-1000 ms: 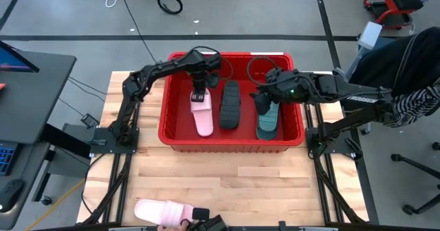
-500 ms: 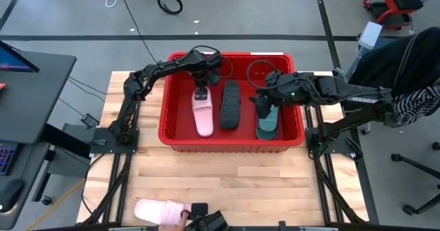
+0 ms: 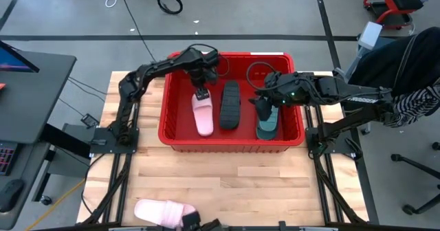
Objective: Pick and place slides into bin
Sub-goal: Put the right pink slides into the red bin
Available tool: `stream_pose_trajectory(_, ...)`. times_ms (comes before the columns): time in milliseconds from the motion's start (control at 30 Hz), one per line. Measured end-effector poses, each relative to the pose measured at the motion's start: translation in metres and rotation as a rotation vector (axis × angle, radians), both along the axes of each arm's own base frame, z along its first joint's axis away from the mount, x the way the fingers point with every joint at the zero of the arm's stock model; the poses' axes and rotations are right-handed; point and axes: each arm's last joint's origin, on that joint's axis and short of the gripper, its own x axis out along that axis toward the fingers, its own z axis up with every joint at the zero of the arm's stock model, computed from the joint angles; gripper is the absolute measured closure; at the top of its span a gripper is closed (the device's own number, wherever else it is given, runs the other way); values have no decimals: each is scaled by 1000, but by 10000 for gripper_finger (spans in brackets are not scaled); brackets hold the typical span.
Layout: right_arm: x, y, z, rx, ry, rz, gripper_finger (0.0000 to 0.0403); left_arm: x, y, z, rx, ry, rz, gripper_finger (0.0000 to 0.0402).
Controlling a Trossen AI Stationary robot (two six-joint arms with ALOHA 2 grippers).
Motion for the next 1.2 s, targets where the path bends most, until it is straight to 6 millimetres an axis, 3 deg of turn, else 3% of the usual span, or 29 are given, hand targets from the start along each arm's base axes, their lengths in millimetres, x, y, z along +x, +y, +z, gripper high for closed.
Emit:
stream_pose_trajectory(200, 0, 0, 0, -20, 9, 17, 194, 13, -37, 11, -231, -98, 168, 164)
stream_pose_trajectory(433, 0, 0, 0, -27, 14, 24, 194, 28, -71, 6, -274, -47, 279, 203)
stream_pose_trajectory(600, 0, 1, 0, -11, 14, 49, 194, 26, -68, 0, -279, -39, 342, 237)
stream_pose_trajectory(867, 0, 8, 0, -28, 18, 81, 194, 7, -56, -46, -288, 45, 495, 258)
stream_pose_trajectory(1200, 0, 8, 0, -26, 16, 73, 194, 3, -44, -50, -211, 27, 572, 247)
